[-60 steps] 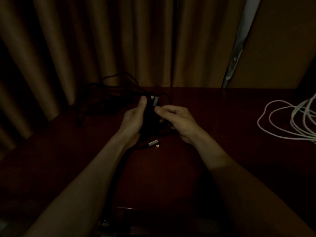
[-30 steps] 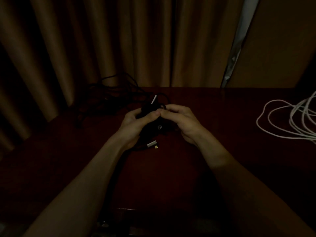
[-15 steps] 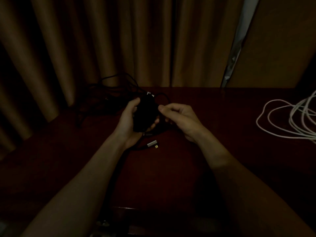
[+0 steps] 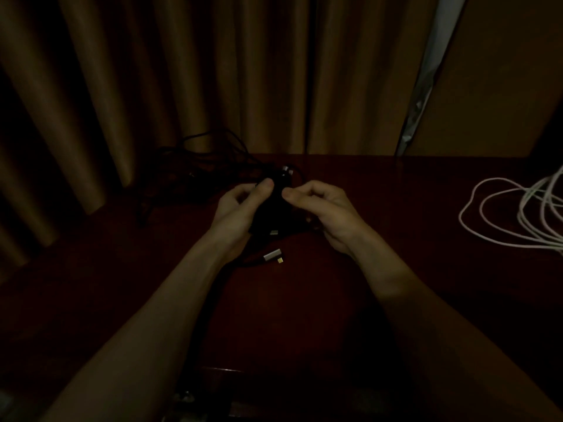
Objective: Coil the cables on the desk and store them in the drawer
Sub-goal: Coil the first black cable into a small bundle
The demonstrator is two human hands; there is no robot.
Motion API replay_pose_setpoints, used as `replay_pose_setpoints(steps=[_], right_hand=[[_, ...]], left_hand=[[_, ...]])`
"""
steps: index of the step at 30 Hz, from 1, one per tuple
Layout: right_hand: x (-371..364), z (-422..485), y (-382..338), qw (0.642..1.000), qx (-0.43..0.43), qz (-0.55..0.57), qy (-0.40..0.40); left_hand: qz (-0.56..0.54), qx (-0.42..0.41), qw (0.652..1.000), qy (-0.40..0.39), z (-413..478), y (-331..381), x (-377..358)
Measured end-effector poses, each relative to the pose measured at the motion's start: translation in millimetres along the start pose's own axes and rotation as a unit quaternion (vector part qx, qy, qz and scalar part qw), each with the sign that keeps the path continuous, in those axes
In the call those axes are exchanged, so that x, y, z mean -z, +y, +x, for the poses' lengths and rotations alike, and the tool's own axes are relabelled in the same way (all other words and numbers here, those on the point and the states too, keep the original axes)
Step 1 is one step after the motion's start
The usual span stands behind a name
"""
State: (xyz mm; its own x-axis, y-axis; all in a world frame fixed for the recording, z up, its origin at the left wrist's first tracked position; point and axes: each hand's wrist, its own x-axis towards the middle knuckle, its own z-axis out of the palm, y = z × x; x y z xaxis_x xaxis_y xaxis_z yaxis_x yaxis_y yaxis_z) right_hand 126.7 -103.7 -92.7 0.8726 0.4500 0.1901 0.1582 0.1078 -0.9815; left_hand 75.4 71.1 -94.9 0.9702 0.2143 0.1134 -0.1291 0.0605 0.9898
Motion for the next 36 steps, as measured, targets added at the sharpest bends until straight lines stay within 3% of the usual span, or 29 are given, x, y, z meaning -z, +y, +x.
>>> replay_pose_setpoints(steps=[9,15,23,31,36], right_hand=[[-1.8,1.0,0.8,1.0,-0.011,-0.012,-0.009],[-5.3,0.6,4.2,0.998,-0.006,-0.024,-0.053],[-4.0,3.8,5.9,0.998,-0.039,-0.014,-0.039],[-2.0,8.2,8.3,0.998,-0.056,0.013,-0.015],[-1.1,7.9,9.8,0.999,-0.021,-0.022,-0.011]], left_hand=[[-0.123,0.102,0.985,-0.06,-1.2,4.7,-1.4],[-0.051,0.069,0.99,-0.114,-7.9,10.8,-3.1],[0.011,0.059,0.995,-0.083,-6.1,6.8,-4.0],[-0.116,0.132,0.982,-0.067,-1.0,3.9,-3.5],[-0.131,0.128,0.981,-0.068,-1.3,4.6,-2.0]])
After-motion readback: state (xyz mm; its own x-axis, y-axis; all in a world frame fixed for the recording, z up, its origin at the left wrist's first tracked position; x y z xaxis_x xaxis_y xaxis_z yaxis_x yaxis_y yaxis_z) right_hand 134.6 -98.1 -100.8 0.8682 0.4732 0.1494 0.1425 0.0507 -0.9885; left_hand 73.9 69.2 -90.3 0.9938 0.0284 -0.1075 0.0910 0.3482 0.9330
